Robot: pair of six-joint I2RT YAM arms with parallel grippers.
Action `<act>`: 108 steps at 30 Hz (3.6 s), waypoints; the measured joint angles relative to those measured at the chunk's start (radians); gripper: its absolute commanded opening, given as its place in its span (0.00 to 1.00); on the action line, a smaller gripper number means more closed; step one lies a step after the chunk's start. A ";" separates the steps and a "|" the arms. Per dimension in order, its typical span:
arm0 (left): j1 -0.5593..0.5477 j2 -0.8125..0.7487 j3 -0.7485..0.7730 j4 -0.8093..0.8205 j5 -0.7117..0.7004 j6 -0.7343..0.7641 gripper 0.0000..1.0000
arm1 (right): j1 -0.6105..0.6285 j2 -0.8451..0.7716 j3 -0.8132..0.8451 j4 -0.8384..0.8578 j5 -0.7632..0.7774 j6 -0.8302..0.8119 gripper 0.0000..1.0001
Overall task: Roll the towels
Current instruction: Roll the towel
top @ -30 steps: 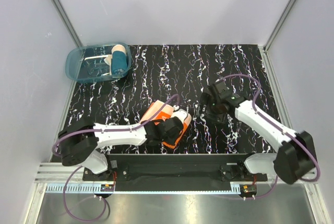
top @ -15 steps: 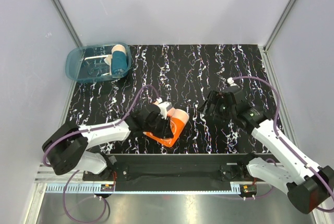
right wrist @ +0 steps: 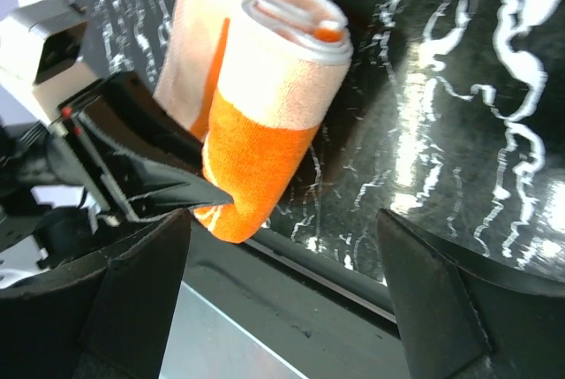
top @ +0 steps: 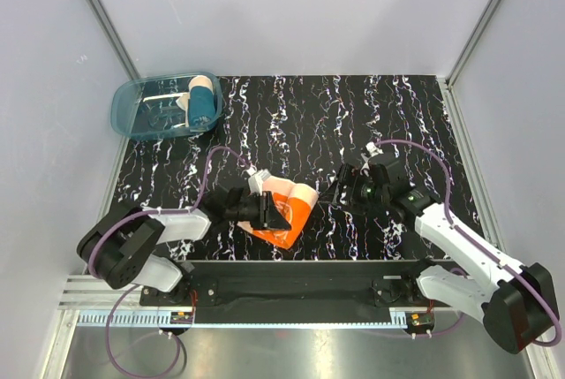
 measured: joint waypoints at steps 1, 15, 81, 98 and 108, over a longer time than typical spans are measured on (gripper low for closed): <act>0.006 0.006 -0.007 0.023 0.011 -0.013 0.12 | 0.000 0.002 -0.007 0.014 -0.013 0.003 0.93; 0.041 0.040 -0.023 0.091 0.055 -0.076 0.12 | 0.067 0.140 -0.022 0.195 -0.065 0.025 0.94; -0.287 -0.246 0.383 -0.765 -0.628 0.318 0.69 | 0.192 0.557 0.109 0.250 -0.057 0.003 0.38; -0.698 -0.043 0.453 -0.793 -1.116 0.408 0.69 | 0.201 0.557 0.136 0.179 -0.055 -0.002 0.38; -0.711 0.114 0.478 -0.770 -1.187 0.382 0.65 | 0.204 0.553 0.137 0.162 -0.042 -0.002 0.39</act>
